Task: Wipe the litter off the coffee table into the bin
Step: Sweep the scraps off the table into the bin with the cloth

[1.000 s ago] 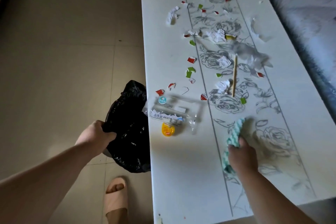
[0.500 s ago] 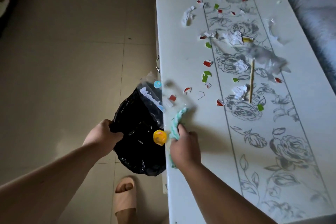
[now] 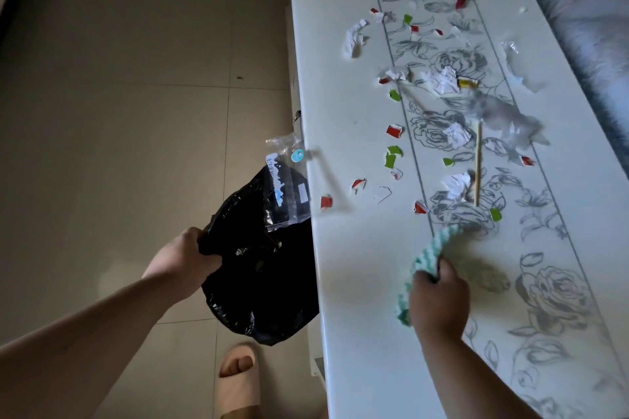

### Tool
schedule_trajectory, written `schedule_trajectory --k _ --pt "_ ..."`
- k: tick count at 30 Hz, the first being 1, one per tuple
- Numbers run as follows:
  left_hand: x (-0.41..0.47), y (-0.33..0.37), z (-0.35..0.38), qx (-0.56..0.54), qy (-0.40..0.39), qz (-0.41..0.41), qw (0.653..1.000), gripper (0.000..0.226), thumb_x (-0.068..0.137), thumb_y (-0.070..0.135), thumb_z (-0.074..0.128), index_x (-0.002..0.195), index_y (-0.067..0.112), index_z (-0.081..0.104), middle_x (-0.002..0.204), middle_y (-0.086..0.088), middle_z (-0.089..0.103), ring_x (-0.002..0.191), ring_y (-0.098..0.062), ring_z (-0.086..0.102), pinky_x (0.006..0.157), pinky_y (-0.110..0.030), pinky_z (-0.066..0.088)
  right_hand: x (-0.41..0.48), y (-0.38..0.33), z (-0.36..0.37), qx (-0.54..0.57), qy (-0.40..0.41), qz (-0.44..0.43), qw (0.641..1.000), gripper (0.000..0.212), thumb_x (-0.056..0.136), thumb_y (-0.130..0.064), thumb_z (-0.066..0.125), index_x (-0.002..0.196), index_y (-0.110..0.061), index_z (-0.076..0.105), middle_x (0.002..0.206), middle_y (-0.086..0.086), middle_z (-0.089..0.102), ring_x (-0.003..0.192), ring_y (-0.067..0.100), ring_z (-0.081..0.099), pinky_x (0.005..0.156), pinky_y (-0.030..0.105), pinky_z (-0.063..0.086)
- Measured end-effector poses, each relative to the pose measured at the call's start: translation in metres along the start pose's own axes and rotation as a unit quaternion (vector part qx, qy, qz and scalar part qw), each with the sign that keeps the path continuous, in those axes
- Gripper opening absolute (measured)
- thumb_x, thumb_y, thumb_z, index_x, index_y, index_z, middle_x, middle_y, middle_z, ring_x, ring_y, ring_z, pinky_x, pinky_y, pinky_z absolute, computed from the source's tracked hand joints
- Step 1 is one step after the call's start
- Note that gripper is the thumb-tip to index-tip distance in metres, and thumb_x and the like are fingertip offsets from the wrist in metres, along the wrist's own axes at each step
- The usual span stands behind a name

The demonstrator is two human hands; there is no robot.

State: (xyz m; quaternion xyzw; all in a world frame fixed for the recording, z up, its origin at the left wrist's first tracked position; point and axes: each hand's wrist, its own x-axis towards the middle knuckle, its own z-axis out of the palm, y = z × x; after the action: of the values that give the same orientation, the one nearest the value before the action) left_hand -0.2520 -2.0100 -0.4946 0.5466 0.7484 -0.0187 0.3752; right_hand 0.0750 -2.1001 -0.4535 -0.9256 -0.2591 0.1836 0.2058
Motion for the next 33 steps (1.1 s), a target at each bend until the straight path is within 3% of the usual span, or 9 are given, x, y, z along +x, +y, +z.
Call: schedule_trajectory --k 4,7,10,14,21,24,28,31,33 --pt "0.006 -0.002 -0.002 0.001 -0.001 -0.005 1.000 0.029 0.075 0.025 0.067 0.100 0.018 0.055 0.076 -0.002 0.061 0.067 -0.018 0.058 0.050 -0.025 0.039 0.015 -0.059 0.006 -0.026 -0.002 -0.208 0.978 0.047 0.075 -0.009 0.055 0.121 -0.019 0.063 0.093 0.020 0.056 0.090 0.035 0.053 0.067 0.031 0.038" --pt "0.010 -0.003 -0.002 0.009 0.003 -0.008 1.000 0.031 0.075 0.026 0.066 0.102 0.017 0.055 0.076 -0.002 0.061 0.068 -0.020 0.058 0.050 -0.025 0.039 0.022 -0.125 0.030 -0.108 -0.095 -0.328 0.934 0.051 0.079 -0.015 0.051 0.125 -0.033 0.055 0.100 0.012 0.050 0.090 0.034 0.055 0.072 0.034 0.045" --pt "0.013 -0.004 -0.003 0.011 0.005 -0.004 1.000 0.031 0.075 0.026 0.067 0.103 0.018 0.055 0.075 0.000 0.060 0.066 -0.017 0.057 0.050 -0.024 0.038 0.020 -0.172 0.057 -0.217 -0.223 -0.343 0.887 0.052 0.082 -0.019 0.045 0.128 -0.042 0.048 0.113 0.009 0.046 0.102 0.034 0.056 0.080 0.033 0.045" --pt "0.016 -0.004 -0.004 0.006 0.002 -0.003 1.000 0.032 0.075 0.028 0.067 0.104 0.020 0.055 0.076 0.003 0.059 0.067 -0.016 0.056 0.050 -0.024 0.037 0.003 -0.171 0.068 -0.313 -0.265 -0.387 0.826 0.046 0.080 -0.016 0.044 0.120 -0.035 0.056 0.110 0.010 0.045 0.105 0.035 0.055 0.078 0.033 0.040" --pt "0.018 -0.004 -0.007 0.012 0.000 0.002 1.000 0.037 0.075 0.028 0.067 0.109 0.017 0.057 0.072 0.004 0.057 0.065 -0.015 0.056 0.049 -0.024 0.037 -0.049 -0.128 0.057 -0.292 -0.335 -0.433 0.784 0.049 0.081 -0.017 0.045 0.124 -0.039 0.055 0.119 0.013 0.042 0.105 0.036 0.052 0.080 0.035 0.040" --pt "0.018 -0.006 -0.007 0.012 -0.001 0.007 1.000 0.036 0.074 0.027 0.068 0.107 0.016 0.056 0.072 0.005 0.056 0.064 -0.015 0.055 0.049 -0.024 0.037 -0.063 -0.120 0.046 -0.237 -0.321 -0.444 0.803 0.050 0.077 -0.013 0.043 0.118 -0.038 0.056 0.093 0.004 0.036 0.080 0.028 0.044 0.065 0.029 0.031" --pt "0.017 -0.007 -0.005 0.005 -0.002 0.001 1.000 0.031 0.074 0.028 0.068 0.100 0.021 0.053 0.072 0.006 0.056 0.063 -0.011 0.053 0.049 -0.023 0.036 -0.045 -0.097 0.022 -0.150 -0.220 -0.392 0.881 0.050 0.077 -0.015 0.048 0.120 -0.040 0.053 0.084 -0.001 0.033 0.070 0.027 0.044 0.061 0.027 0.035" --pt "0.016 -0.008 -0.003 -0.001 0.000 -0.003 1.000 0.029 0.074 0.026 0.068 0.097 0.024 0.052 0.071 0.006 0.057 0.063 -0.010 0.053 0.049 -0.023 0.036 -0.011 -0.061 0.009 -0.037 -0.150 -0.218 0.964 0.058 0.079 -0.009 0.047 0.129 -0.038 0.054 0.087 0.013 0.054 0.072 0.034 0.061 0.062 0.033 0.052" --pt "0.017 -0.009 -0.002 -0.002 0.005 -0.008 1.000 0.028 0.073 0.026 0.069 0.095 0.024 0.052 0.070 0.005 0.057 0.062 -0.011 0.053 0.048 -0.023 0.035 0.016 -0.027 0.002 0.018 -0.060 -0.060 0.996 0.052 0.080 -0.006 0.046 0.127 -0.025 0.059 0.094 0.024 0.065 0.080 0.038 0.063 0.067 0.035 0.050"
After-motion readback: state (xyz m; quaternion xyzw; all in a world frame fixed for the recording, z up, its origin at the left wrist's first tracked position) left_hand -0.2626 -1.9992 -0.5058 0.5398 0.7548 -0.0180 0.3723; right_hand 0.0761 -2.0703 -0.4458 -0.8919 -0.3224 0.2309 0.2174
